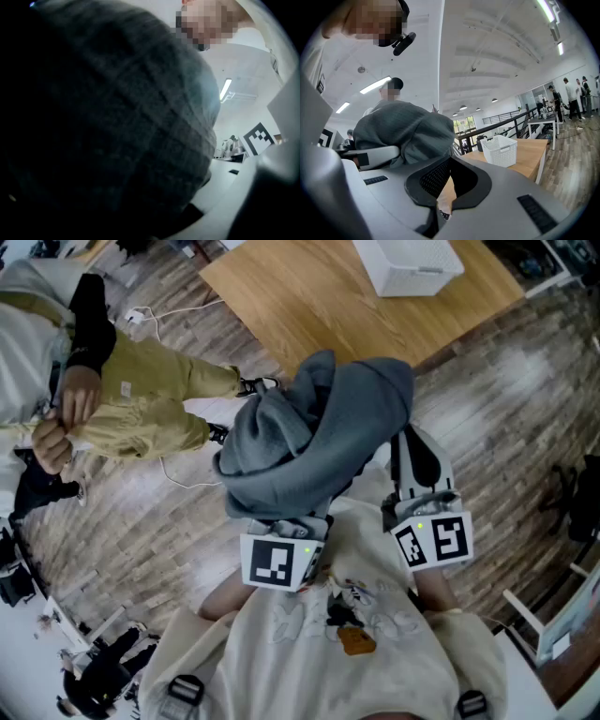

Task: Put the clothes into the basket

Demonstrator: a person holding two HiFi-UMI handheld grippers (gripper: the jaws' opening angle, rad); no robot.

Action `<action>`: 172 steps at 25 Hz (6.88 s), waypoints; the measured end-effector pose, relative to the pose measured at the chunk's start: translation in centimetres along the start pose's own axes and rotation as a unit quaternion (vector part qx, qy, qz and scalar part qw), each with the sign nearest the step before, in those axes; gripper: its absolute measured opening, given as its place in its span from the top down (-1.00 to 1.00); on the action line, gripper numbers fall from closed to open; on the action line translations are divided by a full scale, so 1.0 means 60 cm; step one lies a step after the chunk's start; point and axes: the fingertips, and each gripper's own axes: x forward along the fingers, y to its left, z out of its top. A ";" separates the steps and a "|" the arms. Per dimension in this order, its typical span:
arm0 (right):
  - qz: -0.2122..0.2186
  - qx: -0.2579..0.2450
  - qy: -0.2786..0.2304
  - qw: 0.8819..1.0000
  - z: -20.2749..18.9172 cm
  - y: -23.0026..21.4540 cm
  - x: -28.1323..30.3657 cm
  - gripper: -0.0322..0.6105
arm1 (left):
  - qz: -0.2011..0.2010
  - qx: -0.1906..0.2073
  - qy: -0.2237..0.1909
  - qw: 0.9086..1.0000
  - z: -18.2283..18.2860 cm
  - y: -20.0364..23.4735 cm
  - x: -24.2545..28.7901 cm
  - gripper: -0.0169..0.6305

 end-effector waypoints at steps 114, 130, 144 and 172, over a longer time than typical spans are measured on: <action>0.064 -0.010 0.048 0.997 0.127 -0.323 0.438 0.82 | 0.039 -0.051 0.018 0.998 0.050 0.078 0.577 0.03; 0.107 -0.009 0.034 0.994 0.168 -0.368 0.534 0.82 | 0.065 -0.042 0.018 0.997 0.075 0.101 0.681 0.03; 0.105 -0.011 0.052 0.993 0.191 -0.430 0.612 0.82 | 0.084 -0.043 0.014 0.995 0.077 0.107 0.789 0.03; 0.079 0.000 0.076 0.994 0.198 -0.573 0.724 0.82 | 0.072 -0.061 0.038 0.995 0.034 0.097 0.970 0.03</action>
